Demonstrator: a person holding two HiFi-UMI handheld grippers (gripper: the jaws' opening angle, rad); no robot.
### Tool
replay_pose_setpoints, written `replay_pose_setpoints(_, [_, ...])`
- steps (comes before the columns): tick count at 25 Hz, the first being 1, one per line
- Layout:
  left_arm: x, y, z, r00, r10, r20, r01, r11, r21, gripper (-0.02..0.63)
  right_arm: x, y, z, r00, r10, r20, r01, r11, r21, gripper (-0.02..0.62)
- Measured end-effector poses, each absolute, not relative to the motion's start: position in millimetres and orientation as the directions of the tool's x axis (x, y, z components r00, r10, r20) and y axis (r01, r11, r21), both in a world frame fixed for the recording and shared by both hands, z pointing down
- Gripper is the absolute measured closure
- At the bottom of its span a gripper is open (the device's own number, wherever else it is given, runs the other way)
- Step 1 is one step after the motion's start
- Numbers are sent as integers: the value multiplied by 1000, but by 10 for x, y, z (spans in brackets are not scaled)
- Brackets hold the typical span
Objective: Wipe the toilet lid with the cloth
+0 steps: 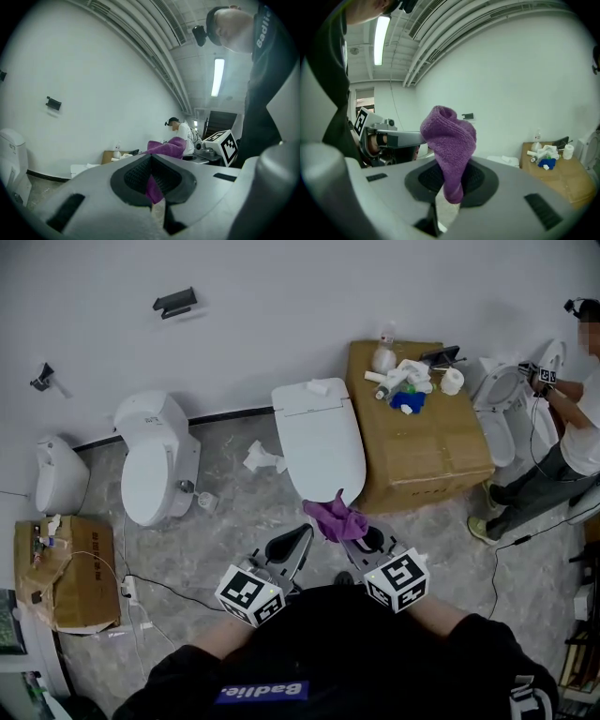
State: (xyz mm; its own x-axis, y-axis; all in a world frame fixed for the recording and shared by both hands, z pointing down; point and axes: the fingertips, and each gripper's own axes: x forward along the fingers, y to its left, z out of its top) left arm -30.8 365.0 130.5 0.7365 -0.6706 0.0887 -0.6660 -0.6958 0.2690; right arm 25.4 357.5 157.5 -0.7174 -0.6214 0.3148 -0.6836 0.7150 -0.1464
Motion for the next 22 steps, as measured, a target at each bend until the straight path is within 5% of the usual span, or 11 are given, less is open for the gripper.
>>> replay_pose_setpoints(22, [-326,3755,1218,748,-657,91,-659,-720,218,589,200,3681,1514,-729,-612,306,-672,725,-151,529])
